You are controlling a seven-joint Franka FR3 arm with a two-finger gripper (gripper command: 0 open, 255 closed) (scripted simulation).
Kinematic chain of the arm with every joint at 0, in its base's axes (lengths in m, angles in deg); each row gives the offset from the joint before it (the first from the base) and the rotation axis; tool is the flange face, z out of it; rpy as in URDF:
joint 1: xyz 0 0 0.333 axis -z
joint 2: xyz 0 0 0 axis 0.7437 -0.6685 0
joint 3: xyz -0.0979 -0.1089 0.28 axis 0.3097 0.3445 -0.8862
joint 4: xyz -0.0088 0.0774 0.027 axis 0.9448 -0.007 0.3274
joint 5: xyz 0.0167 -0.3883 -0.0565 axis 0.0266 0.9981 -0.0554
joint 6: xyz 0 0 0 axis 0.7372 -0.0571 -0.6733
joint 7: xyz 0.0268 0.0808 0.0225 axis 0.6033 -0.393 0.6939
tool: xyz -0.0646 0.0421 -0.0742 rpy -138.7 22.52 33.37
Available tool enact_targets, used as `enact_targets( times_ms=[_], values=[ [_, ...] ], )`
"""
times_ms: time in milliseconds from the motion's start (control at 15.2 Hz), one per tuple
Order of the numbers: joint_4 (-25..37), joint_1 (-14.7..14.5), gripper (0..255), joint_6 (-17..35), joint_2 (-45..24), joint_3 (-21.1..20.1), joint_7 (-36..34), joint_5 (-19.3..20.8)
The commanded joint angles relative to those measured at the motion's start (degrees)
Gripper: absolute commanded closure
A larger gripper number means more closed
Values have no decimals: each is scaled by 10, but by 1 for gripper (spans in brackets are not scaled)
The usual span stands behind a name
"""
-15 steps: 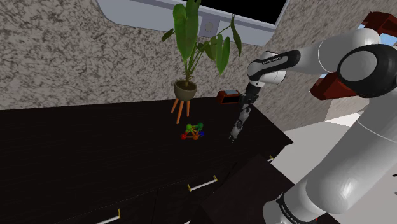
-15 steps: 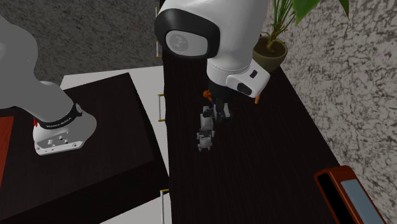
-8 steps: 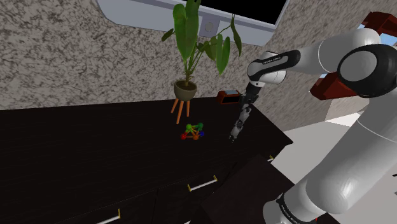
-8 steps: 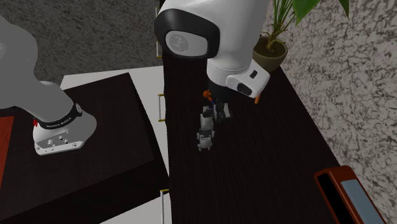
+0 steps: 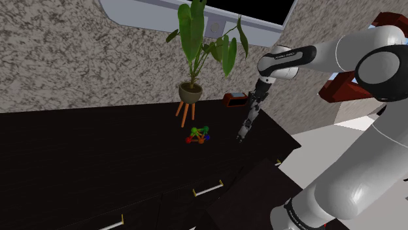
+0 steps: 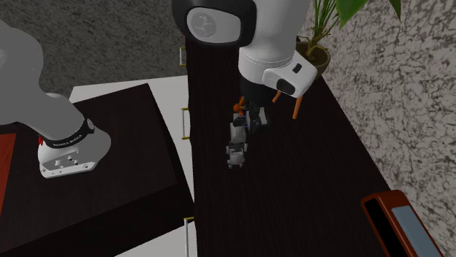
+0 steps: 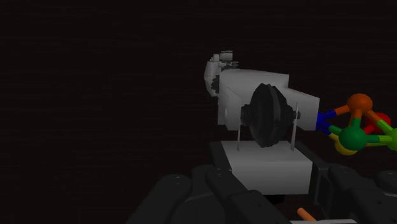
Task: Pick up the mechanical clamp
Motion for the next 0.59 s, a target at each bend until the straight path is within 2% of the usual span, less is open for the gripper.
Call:
enact_targets(
  times_ms=[0, 528],
  values=[
    [7, 0, 255, -15, 9, 1, -3, 5],
    [34, -2, 255, -60, 29, 1, -10, 15]
  ],
)
